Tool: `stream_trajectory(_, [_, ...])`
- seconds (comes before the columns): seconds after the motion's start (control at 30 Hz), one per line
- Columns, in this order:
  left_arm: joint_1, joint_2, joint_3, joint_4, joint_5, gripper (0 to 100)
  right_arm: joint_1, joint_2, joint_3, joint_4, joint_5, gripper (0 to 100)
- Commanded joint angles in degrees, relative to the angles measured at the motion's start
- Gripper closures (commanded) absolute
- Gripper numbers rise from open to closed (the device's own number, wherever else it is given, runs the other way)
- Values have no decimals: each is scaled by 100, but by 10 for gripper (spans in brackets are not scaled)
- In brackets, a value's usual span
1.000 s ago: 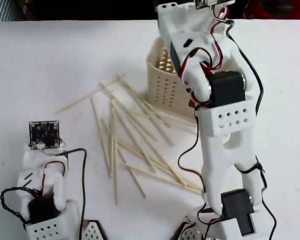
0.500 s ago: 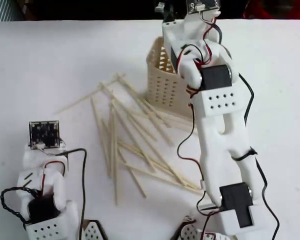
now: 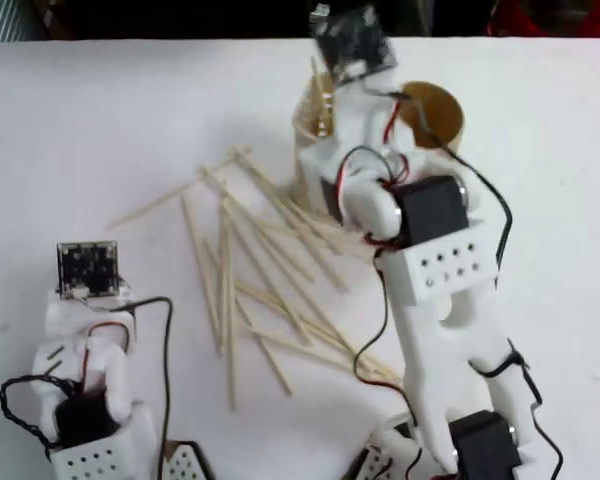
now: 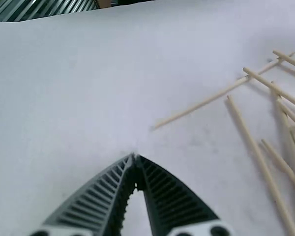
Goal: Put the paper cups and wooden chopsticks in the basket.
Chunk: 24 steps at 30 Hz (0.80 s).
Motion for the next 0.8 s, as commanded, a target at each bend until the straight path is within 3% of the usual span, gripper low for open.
stream_trajectory(0.0, [-4,-40,-510,-88,-18,972,13,-259,659,312,-53,972])
stream_trajectory(0.23, [215,-31,-1547,536,-422,945,207,-831,2901,-910,-53,972])
stream_trajectory(0.5, [1279,163,-2321,1310,-607,940,752,-1789,5011,-3046,-747,968])
stream_trajectory(0.77, [2176,3222,-3393,1310,-580,939,1015,-2176,5705,-3873,-1231,967])
